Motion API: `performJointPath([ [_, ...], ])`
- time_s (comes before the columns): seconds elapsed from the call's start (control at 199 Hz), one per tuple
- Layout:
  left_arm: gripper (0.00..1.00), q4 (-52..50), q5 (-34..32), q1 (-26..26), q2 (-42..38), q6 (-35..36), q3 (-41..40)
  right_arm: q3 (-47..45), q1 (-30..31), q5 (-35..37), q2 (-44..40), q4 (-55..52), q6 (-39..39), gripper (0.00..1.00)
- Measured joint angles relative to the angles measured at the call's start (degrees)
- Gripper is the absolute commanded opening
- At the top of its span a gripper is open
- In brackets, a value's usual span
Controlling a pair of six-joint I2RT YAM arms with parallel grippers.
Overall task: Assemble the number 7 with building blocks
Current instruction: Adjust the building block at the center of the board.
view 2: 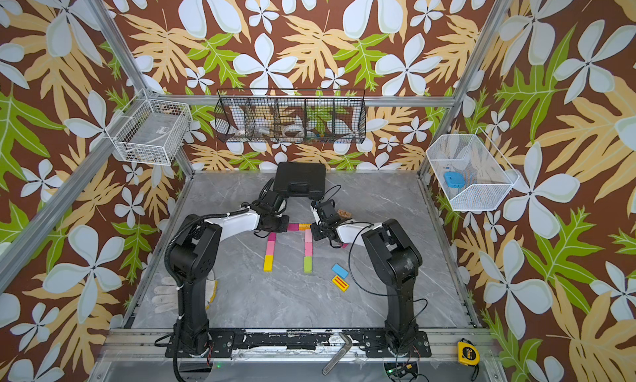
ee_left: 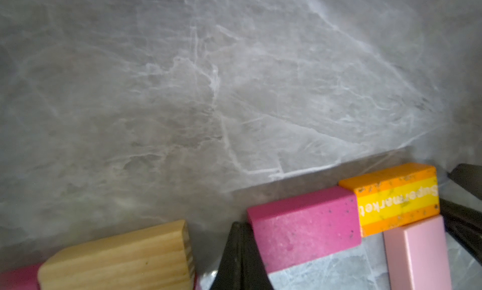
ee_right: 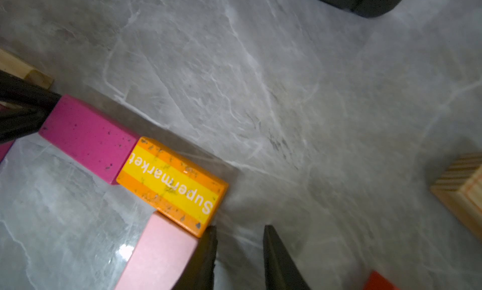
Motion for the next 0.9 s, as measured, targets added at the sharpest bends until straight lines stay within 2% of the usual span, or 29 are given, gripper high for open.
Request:
performJointPath([
  [0.627, 0.0, -0.3, -0.4, 0.9, -1.8, -0.4, -1.2, -0.3, -0.2, 2.6, -0.7, -1.1, 0.2, 0.31],
  [0.903, 0.0, 0.3, -0.1, 1.0, -5.6, -0.1, -2.2, -2.3, -0.7, 4.4, -3.3, -2.3, 0.1, 0.31],
])
